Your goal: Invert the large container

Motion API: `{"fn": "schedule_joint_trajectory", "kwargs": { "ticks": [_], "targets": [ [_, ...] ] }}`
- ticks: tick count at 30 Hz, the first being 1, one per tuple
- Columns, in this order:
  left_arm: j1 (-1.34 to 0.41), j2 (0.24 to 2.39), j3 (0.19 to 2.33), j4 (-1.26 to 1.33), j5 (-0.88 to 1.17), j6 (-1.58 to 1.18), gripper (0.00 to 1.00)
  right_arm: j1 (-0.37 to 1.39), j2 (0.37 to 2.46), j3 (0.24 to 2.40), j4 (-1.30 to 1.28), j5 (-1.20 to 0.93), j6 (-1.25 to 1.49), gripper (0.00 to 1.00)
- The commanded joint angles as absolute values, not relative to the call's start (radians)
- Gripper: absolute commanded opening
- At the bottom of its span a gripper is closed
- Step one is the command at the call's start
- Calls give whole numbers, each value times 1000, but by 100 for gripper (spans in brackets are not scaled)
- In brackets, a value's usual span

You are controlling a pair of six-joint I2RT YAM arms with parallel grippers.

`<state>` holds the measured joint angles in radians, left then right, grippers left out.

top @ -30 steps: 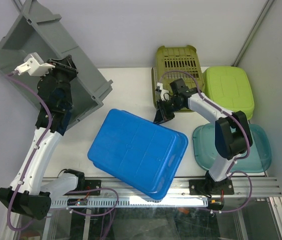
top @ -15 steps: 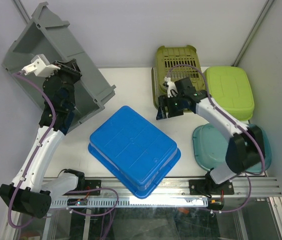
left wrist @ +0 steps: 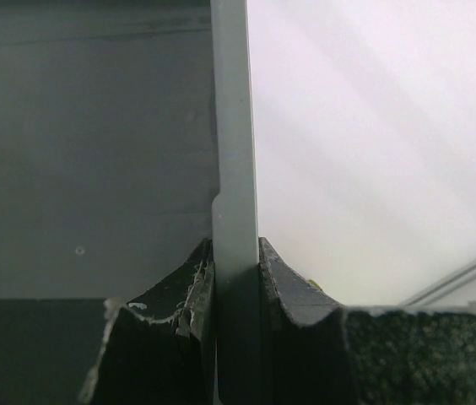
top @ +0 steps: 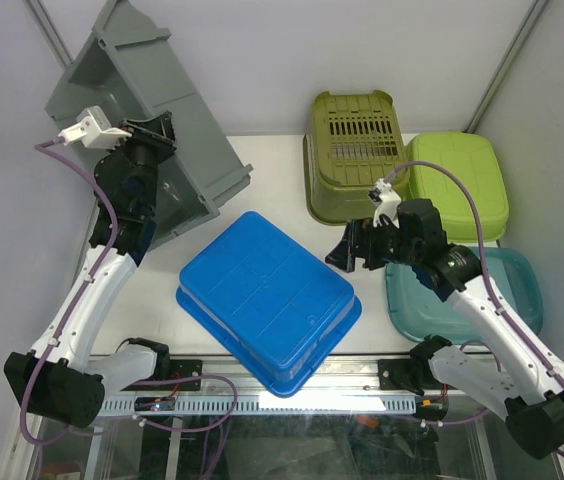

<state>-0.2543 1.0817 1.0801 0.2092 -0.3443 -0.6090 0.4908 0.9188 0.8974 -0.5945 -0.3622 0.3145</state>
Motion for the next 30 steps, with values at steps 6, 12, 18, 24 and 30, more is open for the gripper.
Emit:
{"fn": "schedule_joint_trajectory", "kwargs": {
  "ticks": [6, 12, 18, 24, 30],
  "targets": [
    [-256, 1039, 1090, 546, -247, -664, 0, 690, 911, 951, -622, -207, 524, 99],
    [-256, 1020, 1112, 534, -284, -636, 0, 702, 1125, 1033, -502, -115, 563, 99],
    [-256, 992, 1201, 434, -430, -562, 0, 692, 1435, 1214, -339, -197, 533, 99],
    [-257, 972, 1257, 468, -476, -488, 0, 694, 1742, 1411, -249, -418, 560, 99],
    [-257, 948, 1273, 481, -520, -430, 0, 780, 1896, 1498, -101, -728, 598, 99]
  ]
}}
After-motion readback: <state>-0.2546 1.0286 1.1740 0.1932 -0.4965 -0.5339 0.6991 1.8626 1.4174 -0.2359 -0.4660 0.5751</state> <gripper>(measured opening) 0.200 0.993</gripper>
